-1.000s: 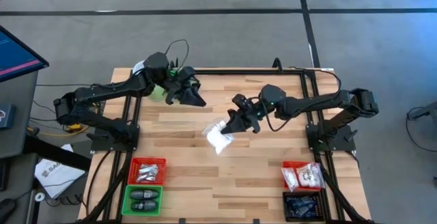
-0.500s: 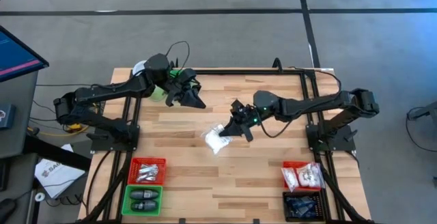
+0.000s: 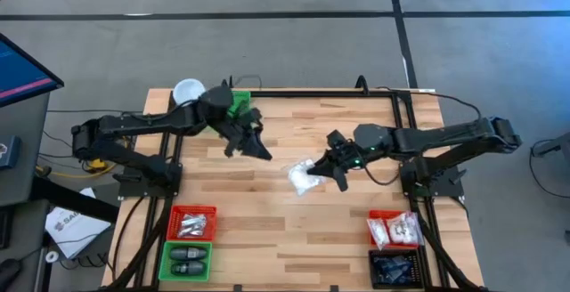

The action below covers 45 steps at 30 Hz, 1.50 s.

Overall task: Pick & Place Travel size toiletries
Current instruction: Put the cotton pack into the right red bin

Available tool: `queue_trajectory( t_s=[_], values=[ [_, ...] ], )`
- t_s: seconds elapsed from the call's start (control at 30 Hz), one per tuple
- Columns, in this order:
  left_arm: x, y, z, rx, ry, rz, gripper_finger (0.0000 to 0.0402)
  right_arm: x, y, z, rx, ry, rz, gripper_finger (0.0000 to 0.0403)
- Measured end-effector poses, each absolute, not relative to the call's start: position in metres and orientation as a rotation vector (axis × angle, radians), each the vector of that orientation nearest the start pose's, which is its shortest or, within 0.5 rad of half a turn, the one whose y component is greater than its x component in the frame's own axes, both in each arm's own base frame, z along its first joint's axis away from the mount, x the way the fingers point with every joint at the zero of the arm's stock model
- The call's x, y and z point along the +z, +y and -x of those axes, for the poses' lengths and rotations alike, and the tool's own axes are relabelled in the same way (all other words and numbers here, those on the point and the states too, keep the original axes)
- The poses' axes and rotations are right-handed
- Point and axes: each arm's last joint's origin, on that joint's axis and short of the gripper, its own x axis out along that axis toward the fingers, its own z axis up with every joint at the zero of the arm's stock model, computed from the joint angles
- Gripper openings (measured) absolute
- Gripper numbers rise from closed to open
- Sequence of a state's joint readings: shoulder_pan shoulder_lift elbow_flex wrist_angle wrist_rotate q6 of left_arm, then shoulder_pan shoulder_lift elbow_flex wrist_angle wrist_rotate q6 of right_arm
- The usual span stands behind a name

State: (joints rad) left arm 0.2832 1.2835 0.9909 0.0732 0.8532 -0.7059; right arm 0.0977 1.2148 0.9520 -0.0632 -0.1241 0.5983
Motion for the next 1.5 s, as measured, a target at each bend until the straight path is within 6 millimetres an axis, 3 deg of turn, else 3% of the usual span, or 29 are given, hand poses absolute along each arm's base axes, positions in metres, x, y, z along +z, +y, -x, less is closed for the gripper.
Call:
queue_trajectory(
  t_s=[0.33, 0.77, 0.97, 1.1, 1.3, 1.5],
  values=[
    [0.320, 0.010, -0.288, -0.292, 0.372, 0.728, 0.0001, 0.320, 0.060, -0.232, 0.128, 0.512, -0.537, 0.0015],
    [0.314, -0.043, -0.297, -0.027, 0.275, 0.796, 0.0001, 0.316, 0.100, -0.197, 0.180, 0.659, -0.524, 0.0014],
    [0.297, -0.075, -0.341, -0.053, 0.332, 0.829, 0.0001, 0.316, 0.114, -0.188, 0.212, 0.668, -0.499, 0.0016],
    [0.299, -0.094, -0.376, -0.132, 0.348, 0.807, 0.0002, 0.314, 0.119, -0.184, 0.212, 0.682, -0.489, 0.0014],
    [0.307, -0.093, -0.397, -0.127, 0.310, 0.813, 0.0029, 0.310, 0.123, -0.177, 0.182, 0.725, -0.479, 0.0016],
    [0.296, -0.095, -0.402, -0.130, 0.354, 0.853, 0.0114, 0.309, 0.126, -0.174, 0.162, 0.723, -0.461, 0.0014]
  ],
)
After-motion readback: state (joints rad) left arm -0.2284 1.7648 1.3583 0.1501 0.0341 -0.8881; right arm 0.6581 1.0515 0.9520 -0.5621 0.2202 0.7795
